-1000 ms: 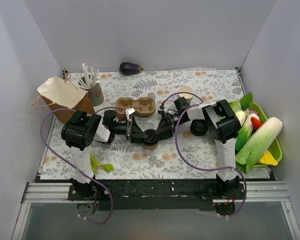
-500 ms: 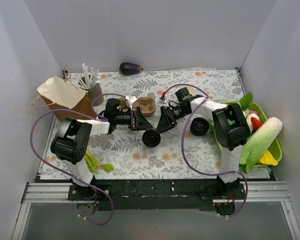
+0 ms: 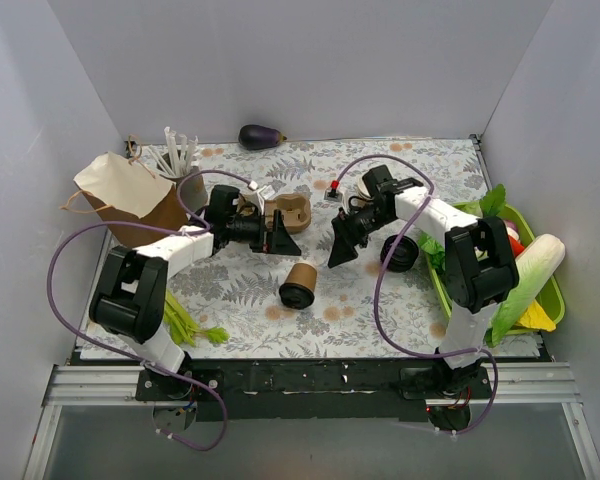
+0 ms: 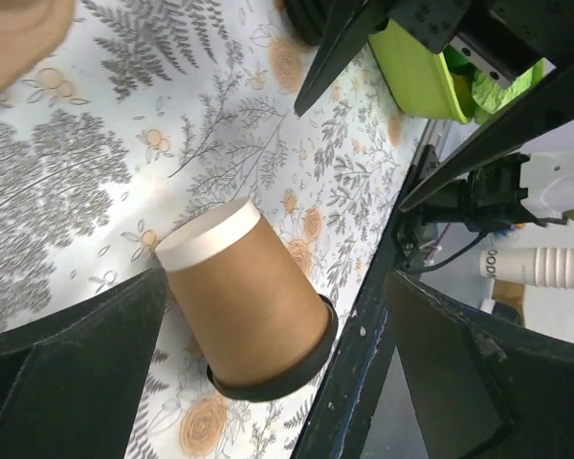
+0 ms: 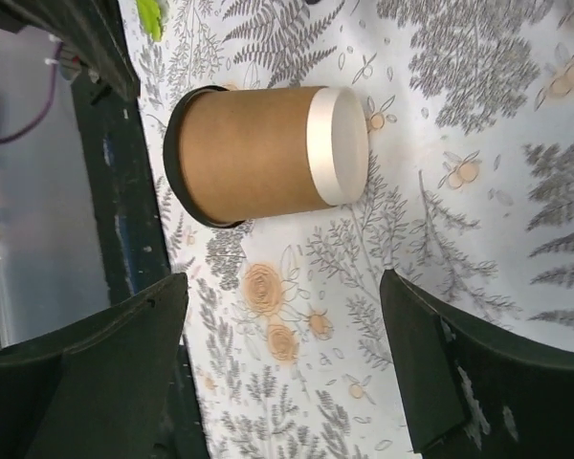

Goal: Pack the takeout coffee

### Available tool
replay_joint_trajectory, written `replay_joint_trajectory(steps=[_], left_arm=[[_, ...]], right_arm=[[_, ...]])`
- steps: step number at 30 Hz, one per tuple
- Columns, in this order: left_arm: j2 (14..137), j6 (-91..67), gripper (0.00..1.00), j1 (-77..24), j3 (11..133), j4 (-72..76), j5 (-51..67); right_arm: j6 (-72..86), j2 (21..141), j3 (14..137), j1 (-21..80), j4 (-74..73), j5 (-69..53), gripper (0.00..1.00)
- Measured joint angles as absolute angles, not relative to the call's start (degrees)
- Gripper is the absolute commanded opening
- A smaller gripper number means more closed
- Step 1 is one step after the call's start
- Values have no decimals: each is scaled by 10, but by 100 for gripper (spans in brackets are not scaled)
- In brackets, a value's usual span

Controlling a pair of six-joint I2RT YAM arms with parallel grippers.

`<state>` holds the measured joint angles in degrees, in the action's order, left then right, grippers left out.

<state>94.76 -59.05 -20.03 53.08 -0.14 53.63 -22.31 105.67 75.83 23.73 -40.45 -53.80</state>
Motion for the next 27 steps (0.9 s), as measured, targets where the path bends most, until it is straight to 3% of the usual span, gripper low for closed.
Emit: replay_joint_trajectory(steps=[7,15,27], left_arm=[[841,-539,98,-148,556,-119,471],[783,-558,98,-87,598,-146,389],[701,-603,98,-48,607,-164,364]], right_arm=[[-415,1013,798,268,-449,-480,98],[-561,881,702,449,-367,-395,98],[-729,1086,804,479,-343,-307,98]])
